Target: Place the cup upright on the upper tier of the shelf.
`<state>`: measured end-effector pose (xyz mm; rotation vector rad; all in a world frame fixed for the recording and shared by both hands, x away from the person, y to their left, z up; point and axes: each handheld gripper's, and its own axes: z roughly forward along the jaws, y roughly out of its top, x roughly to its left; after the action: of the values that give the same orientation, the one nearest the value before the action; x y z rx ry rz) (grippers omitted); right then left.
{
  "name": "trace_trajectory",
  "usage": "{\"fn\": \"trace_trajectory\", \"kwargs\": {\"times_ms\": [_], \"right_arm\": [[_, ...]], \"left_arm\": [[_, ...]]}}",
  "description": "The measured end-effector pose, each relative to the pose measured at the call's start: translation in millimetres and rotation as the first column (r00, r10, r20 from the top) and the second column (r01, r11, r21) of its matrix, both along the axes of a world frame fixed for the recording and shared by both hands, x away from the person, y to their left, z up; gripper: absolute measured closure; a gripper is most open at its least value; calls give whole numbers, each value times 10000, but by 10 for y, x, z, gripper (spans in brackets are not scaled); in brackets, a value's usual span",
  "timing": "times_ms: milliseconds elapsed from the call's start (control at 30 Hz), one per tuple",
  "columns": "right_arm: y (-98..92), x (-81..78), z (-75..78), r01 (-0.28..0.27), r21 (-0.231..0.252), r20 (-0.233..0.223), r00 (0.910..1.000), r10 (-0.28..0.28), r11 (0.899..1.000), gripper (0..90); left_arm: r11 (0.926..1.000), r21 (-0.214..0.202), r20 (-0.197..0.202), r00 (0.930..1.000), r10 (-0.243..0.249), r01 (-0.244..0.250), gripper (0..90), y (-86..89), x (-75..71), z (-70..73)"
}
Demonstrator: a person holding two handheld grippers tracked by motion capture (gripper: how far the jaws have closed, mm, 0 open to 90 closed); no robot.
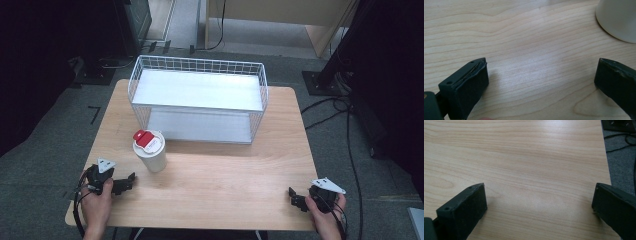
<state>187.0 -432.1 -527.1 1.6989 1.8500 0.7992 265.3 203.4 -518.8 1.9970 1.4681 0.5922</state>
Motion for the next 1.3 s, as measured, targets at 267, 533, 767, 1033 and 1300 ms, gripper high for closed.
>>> {"fn": "trace_trajectory", "kwargs": {"times_ms": [267, 533, 767, 1033, 1300], "right_arm": [[-4, 4, 2, -52, 8, -28, 10000, 52, 10000, 0], [-10, 16, 3, -116, 20, -52, 9999, 116, 9999, 0], [-11, 16, 3, -127, 9, -48, 9999, 127, 9999, 0], [-11, 17, 2, -123, 13, -45, 9999, 123, 9999, 0], [-12, 16, 2, -131, 8, -48, 9999, 131, 9999, 0]], "left_arm": [[9943, -878, 670, 9963, -545, 603, 0, -19, -85, 57], [9651, -2032, 2031, 9713, -1237, 1654, 0, -127, -174, 225], [9333, -2494, 2379, 9506, -1996, 2584, 0, -339, -190, 291], [9313, -2545, 2665, 9446, -1916, 2607, 0, -534, -134, 291], [9388, -2509, 2726, 9478, -1654, 2360, 0, -704, -35, 270]]}}
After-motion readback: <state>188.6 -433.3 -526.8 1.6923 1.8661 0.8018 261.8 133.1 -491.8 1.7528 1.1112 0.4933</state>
